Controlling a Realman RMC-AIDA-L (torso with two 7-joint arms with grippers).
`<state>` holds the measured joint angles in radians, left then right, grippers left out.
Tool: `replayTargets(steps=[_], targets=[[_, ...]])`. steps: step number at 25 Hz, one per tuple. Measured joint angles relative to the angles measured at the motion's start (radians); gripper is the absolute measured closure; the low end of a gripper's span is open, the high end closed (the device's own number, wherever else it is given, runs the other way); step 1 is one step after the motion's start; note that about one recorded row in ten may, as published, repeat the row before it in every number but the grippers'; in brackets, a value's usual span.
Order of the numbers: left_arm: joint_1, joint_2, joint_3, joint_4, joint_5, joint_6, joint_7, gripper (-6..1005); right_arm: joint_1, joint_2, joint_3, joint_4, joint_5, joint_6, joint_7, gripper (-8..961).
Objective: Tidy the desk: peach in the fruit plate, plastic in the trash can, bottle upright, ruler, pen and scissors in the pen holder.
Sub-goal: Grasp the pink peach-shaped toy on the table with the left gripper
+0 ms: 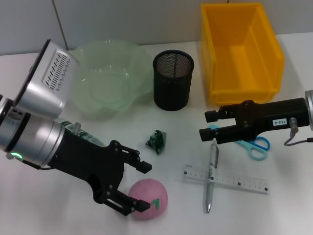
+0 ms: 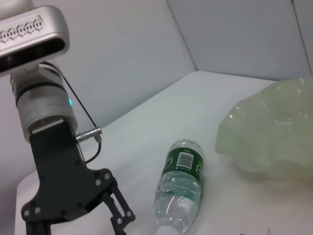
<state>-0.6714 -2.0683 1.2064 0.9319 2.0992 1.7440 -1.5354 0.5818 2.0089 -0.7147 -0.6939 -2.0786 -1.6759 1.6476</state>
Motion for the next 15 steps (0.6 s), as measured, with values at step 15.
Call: replayTargets(steps=[15], targets=[[0.003,-0.004,0.112,-0.084,-0.004,-0.164,0.056,215,0.000,-0.008,0.000,0.008,-0.011,0.013,0.025,201]])
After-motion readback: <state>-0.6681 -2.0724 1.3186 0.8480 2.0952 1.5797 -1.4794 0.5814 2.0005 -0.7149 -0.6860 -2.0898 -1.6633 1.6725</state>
